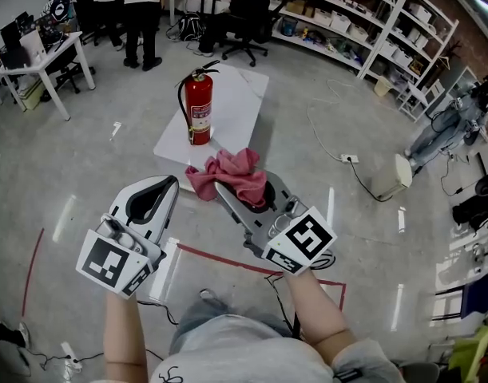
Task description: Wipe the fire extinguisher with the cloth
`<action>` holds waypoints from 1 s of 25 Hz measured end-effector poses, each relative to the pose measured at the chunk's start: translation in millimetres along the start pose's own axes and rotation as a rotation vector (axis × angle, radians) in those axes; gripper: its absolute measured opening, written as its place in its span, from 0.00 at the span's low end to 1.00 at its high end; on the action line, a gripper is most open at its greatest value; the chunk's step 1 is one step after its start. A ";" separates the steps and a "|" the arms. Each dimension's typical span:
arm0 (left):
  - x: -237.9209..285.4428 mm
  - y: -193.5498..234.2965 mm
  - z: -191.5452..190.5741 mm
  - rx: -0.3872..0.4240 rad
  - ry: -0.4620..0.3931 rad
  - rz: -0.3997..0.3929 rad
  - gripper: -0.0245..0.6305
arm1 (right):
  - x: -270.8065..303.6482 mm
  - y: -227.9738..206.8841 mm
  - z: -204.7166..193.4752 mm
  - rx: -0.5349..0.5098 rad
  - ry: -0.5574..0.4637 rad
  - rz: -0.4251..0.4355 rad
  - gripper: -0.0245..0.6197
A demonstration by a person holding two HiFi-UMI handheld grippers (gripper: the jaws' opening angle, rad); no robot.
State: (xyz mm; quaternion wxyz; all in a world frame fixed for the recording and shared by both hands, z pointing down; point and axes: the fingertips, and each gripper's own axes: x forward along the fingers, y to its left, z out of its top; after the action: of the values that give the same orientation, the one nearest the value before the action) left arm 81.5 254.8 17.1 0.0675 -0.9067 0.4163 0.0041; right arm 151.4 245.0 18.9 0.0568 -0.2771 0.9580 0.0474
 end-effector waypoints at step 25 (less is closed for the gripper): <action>108.5 163.0 -30.5 -0.025 -0.004 -0.081 0.05 | 124.9 -142.8 -42.5 0.027 0.017 -0.060 0.21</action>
State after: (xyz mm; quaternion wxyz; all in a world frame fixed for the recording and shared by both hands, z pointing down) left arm 27.8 64.1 21.0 0.0571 -0.9235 0.3791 0.0086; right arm 119.6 54.0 35.5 0.0538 -0.3051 0.9503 0.0306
